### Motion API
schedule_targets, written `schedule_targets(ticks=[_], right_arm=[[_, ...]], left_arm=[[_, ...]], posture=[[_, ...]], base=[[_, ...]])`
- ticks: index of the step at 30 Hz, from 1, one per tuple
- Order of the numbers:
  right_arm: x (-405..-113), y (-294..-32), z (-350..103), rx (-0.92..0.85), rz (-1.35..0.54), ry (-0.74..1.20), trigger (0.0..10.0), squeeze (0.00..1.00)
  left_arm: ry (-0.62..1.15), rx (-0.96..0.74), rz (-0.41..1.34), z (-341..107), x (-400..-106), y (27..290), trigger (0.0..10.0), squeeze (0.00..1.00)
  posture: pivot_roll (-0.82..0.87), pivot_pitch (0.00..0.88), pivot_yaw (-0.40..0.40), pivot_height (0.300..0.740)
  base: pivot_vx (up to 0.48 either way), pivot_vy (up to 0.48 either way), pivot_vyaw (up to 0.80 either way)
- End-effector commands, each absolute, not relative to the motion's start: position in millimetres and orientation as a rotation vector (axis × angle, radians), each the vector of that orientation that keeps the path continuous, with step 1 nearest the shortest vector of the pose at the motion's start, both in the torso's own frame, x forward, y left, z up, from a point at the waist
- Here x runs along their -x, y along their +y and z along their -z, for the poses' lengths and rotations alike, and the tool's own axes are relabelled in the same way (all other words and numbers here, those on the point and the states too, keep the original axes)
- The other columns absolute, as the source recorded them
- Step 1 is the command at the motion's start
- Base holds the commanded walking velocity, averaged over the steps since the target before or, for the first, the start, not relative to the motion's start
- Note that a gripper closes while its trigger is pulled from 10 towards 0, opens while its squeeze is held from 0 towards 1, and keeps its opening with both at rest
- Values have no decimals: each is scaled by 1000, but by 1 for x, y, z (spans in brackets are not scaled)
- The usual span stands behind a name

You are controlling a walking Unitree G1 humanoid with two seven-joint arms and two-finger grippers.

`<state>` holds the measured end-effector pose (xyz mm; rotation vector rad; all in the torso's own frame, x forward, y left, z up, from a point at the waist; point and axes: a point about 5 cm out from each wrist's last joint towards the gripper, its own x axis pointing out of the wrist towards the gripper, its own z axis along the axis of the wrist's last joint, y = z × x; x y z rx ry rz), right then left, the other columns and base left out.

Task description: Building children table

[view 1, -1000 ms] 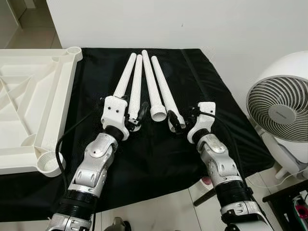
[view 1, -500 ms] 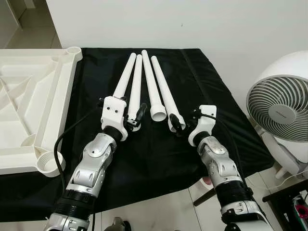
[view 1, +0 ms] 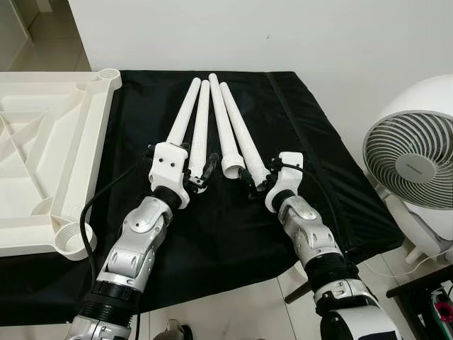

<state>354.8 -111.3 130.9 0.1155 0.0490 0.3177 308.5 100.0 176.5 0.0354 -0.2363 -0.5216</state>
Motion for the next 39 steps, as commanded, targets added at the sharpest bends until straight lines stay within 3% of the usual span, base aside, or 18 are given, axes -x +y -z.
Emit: schedule_targets(ticks=[1,12,13,14,19,29,30,31,32,38,39], right_arm=[[-355,-113,-126,-126,-303,68,0,0],[-350,-125,-106,-85,-264,179,0,0],[-349,-127,-105,-86,-256,174,1725,0],[-348,-129,-108,-100,-244,142,10000,0],[-341,-139,-139,-179,-162,-131,10000,0],[-324,-142,-167,-213,-205,-355,10000,0],[-321,-139,-169,-178,-237,-374,10000,0],[-321,-139,-169,-178,-237,-374,10000,0],[-319,-135,-169,-165,-272,-375,10000,0],[-312,-129,-168,-115,-339,-388,10000,0],[-309,-126,-166,-95,-379,-386,10000,0]], left_arm=[[-228,-48,615,-175,-304,94,10000,0],[-219,-50,615,-175,-305,94,10000,0],[-217,-48,617,-175,-305,94,10000,0],[-215,-41,620,-175,-305,93,10000,0],[-196,55,630,-179,-307,93,10000,0],[-133,202,787,-188,-313,86,10000,0],[-123,231,834,-192,-314,82,10000,851],[-123,231,834,-192,-314,82,10000,851],[-110,278,873,-194,-315,80,10000,1000],[-89,306,951,-202,-316,70,10000,1000],[-75,322,963,-204,-318,67,10000,0]], posture=[[83,101,-45,740],[74,102,-47,740],[73,101,-47,740],[71,101,-46,740],[67,102,-44,740],[57,94,-36,740],[49,90,-32,740],[49,90,-32,740],[47,88,-29,740],[47,86,-27,740],[47,86,-27,740]], base=[[0,0,0],[0,0,0],[0,0,0],[0,0,0],[0,0,0],[0,0,0],[0,0,0],[0,0,0],[0,0,0],[0,0,0],[0,0,0]])
